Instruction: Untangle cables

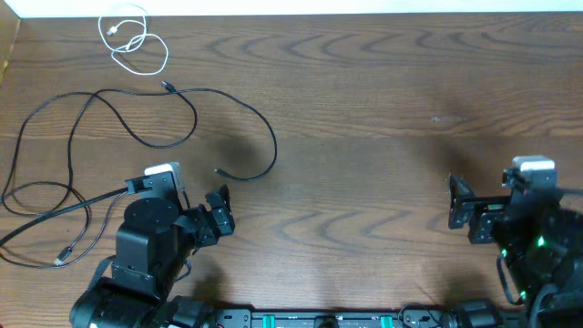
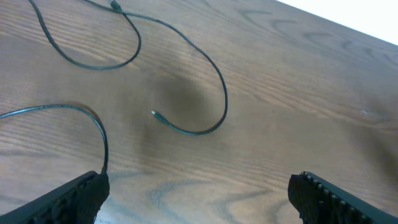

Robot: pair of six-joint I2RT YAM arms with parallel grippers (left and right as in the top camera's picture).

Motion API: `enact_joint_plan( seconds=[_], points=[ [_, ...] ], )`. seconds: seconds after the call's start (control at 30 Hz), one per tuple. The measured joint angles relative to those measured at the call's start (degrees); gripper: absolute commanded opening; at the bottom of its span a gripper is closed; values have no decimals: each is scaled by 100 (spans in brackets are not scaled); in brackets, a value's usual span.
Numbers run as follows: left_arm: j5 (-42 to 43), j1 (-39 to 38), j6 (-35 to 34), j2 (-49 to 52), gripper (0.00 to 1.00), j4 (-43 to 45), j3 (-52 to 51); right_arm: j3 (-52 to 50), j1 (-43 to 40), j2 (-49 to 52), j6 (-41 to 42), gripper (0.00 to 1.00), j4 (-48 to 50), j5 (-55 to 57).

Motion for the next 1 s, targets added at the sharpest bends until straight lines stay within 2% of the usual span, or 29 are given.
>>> enact_joint_plan(
  seconds=[0.23,0.67,1.0],
  points=[
    [-11,0,2,0,98,0,0,-1436,-420,-1073,-549,99,1060,-457],
    [-17,0,0,0,98,0,0,-3713,-892,-2806,-726,99,3456,-1032],
    [-20,0,0,0,98,2,0,-4916,-892,-2949,-723,99,5383,-1145]
  ],
)
